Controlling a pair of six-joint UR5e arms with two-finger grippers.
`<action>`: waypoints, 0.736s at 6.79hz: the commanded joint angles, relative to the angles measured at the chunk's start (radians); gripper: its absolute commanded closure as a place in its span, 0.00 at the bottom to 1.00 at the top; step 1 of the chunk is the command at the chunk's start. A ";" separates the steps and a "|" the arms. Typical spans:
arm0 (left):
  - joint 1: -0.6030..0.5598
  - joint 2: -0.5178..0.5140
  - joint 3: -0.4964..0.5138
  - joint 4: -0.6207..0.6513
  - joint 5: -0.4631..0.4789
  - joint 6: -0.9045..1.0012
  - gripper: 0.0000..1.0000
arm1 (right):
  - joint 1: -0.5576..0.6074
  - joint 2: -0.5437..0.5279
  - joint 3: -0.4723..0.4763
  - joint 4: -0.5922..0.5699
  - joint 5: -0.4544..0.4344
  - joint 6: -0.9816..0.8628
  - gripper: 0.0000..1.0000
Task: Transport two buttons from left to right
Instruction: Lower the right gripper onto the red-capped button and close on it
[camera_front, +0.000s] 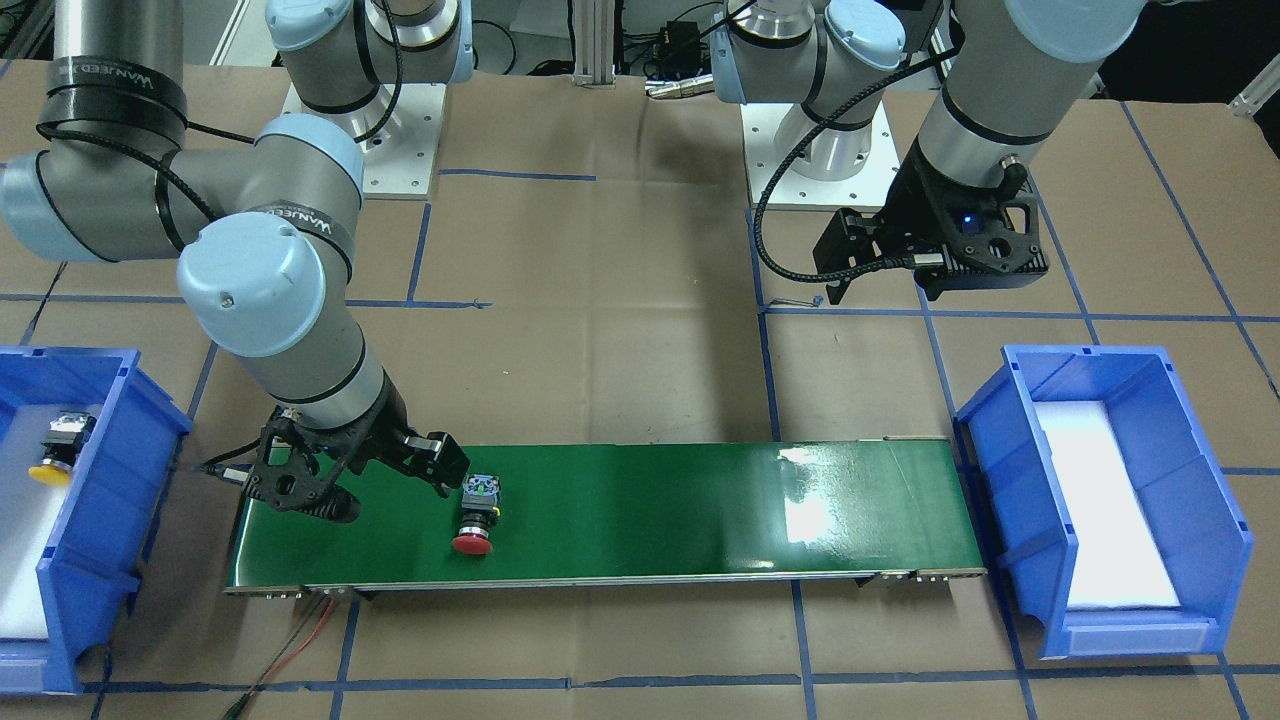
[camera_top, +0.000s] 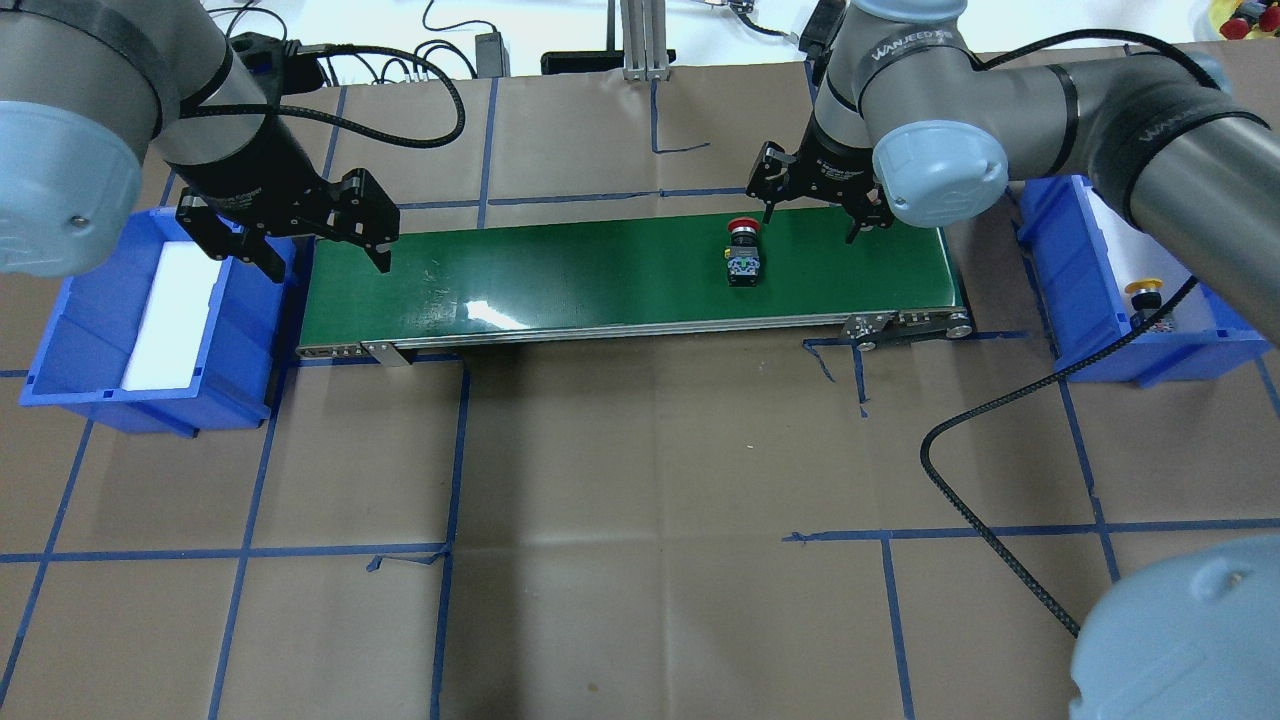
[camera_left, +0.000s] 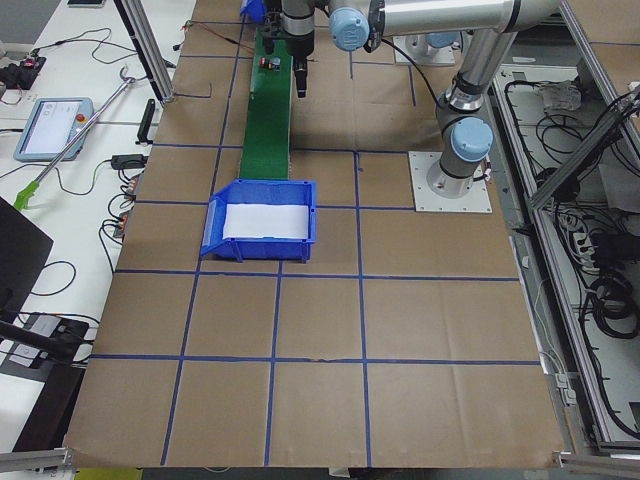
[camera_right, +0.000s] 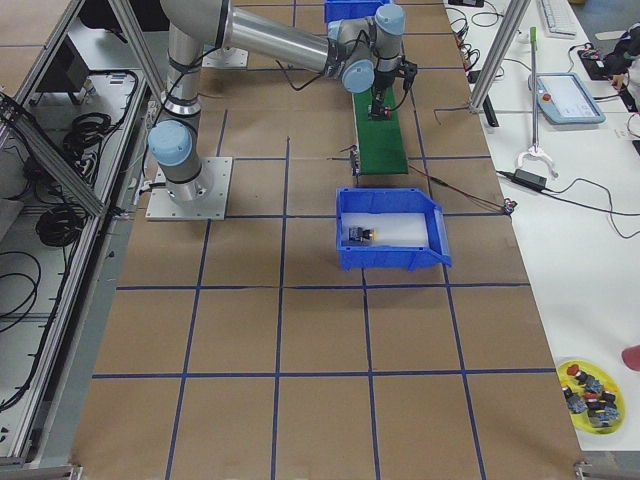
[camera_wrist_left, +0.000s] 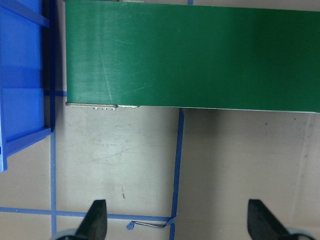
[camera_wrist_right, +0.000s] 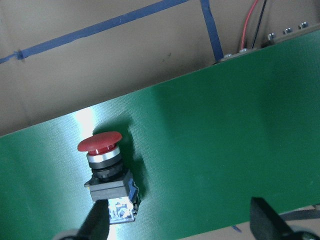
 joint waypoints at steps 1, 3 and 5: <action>0.000 0.000 0.000 0.000 -0.001 0.000 0.00 | 0.000 0.027 -0.004 -0.019 0.005 0.002 0.00; 0.000 0.000 0.000 0.000 0.001 0.000 0.00 | 0.000 0.047 -0.006 -0.020 0.006 0.004 0.00; 0.000 0.000 0.000 0.000 0.001 0.000 0.00 | 0.000 0.070 -0.007 -0.040 0.006 0.002 0.00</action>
